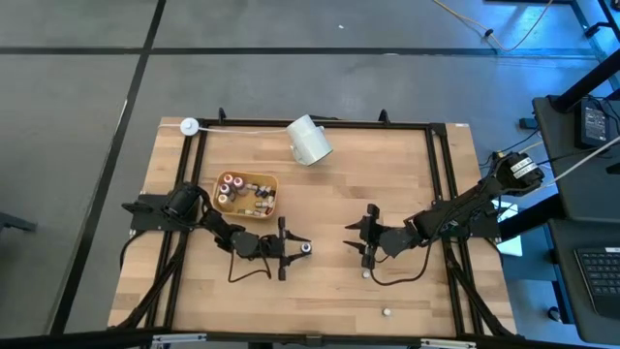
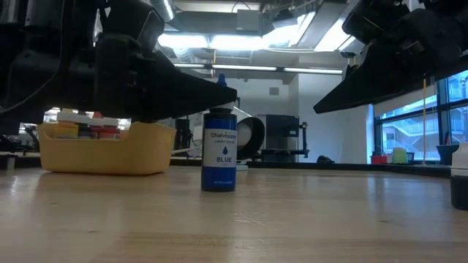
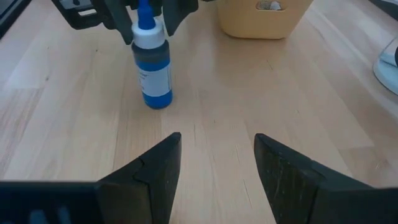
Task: Pick & Place food coloring
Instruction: Put the large blue food coloring bottle into the bin
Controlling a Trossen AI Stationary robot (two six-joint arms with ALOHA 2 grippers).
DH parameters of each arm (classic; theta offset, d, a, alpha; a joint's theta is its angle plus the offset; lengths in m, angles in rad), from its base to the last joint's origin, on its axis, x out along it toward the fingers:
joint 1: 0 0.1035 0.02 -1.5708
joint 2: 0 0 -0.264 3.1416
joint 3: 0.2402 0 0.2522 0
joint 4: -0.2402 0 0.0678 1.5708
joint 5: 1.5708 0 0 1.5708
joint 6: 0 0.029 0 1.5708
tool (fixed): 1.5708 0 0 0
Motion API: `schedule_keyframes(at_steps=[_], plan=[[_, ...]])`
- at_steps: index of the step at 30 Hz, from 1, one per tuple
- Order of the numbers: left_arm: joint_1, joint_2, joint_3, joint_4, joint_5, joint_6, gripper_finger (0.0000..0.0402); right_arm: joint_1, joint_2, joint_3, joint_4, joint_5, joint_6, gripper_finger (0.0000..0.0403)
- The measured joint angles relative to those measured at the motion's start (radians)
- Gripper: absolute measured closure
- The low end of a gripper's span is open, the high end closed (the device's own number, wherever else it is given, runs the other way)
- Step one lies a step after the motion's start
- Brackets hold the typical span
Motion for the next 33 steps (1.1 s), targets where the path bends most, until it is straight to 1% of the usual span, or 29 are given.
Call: schedule_keyframes(at_steps=[6, 10, 16, 18, 20, 22, 23, 24, 27, 30, 33], plan=[[0.0, -0.002, 0.0, 0.0, 0.0, 0.003, 0.0242, 0.0, 0.0, 0.0, 0.0, 0.0, 0.0, 0.0199], [-0.003, -0.031, -0.001, -0.008, -0.001, 0.004, 0.0246, 0.0, 0.0, 0.0, 0.0, -0.017, 0.004, 0.0199], [-0.015, -0.122, -0.01, -0.083, -0.036, 0.044, 0.0247, 0.0, 0.0, 0.0, 0.0, -0.018, 0.006, 0.0199], [-0.024, -0.173, -0.02, -0.121, -0.064, 0.055, 0.0247, 0.0, 0.0, 0.0, 0.001, -0.018, 0.006, 0.0199], [-0.032, -0.238, -0.032, -0.195, -0.092, 0.033, 0.0246, 0.0, 0.0, 0.0, 0.0, -0.018, 0.006, 0.0199], [-0.034, -0.328, -0.033, -0.332, -0.085, -0.037, 0.0245, 0.0, 0.0, 0.0, 0.001, -0.021, 0.006, 0.0199], [-0.033, -0.376, -0.028, -0.433, -0.061, -0.08, 0.0245, 0.0, 0.0, 0.0, 0.001, -0.03, 0.006, 0.0199], [-0.026, -0.425, -0.016, -0.549, -0.023, -0.121, 0.0245, 0.0, 0.0, 0.0, 0.002, -0.04, 0.005, 0.0199], [0.015, -0.546, 0.063, -0.942, 0.139, -0.249, 0.0248, 0.0, 0.0, 0.0, 0.002, -0.043, 0.004, 0.0199], [0.062, -0.604, 0.193, -1.297, 0.28, -0.358, 0.0248, 0.0, 0.0, 0.0, 0.003, -0.043, 0.003, 0.0199], [0.097, -0.604, 0.318, -1.582, 0.347, -0.399, 0.0246, 0.0, 0.0, 0.0, 0.004, -0.042, 0.002, 0.0199]])
